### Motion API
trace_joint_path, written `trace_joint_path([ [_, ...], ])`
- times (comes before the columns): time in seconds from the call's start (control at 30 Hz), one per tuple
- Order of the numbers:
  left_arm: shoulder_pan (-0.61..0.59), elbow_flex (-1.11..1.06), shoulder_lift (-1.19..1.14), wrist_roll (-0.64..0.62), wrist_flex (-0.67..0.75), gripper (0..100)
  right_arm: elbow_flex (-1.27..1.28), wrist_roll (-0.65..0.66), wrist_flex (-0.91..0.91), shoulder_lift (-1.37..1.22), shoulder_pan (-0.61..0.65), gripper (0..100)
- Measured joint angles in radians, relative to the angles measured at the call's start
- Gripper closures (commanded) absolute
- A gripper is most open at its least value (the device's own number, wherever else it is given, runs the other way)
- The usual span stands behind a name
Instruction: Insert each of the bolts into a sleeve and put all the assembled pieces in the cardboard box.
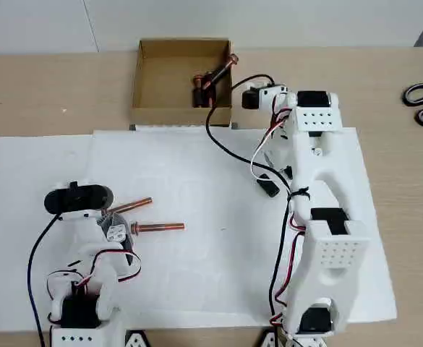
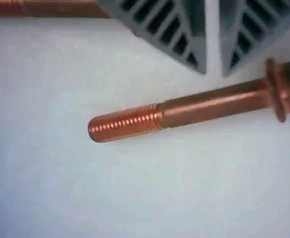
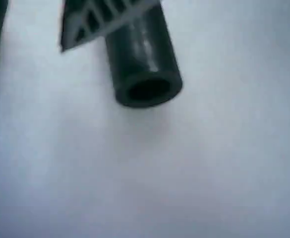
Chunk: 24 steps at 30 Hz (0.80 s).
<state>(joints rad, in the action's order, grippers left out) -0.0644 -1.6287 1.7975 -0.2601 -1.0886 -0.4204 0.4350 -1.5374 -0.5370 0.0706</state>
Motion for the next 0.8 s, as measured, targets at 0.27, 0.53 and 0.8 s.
trace_joint_path([
  [0.27, 0.000, 0.000, 0.000, 0.000, 0.000, 99, 0.000, -0.055, 0.000, 0.000, 0.000, 68.2],
  [0.53, 0.000, 0.000, 0.000, 0.000, 0.000, 99, 0.000, -0.068, 0.000, -0.009, 0.000, 68.2],
  [0.8, 0.000, 0.000, 0.000, 0.000, 0.000, 99, 0.000, -0.068, 0.000, -0.048, 0.005, 68.2],
])
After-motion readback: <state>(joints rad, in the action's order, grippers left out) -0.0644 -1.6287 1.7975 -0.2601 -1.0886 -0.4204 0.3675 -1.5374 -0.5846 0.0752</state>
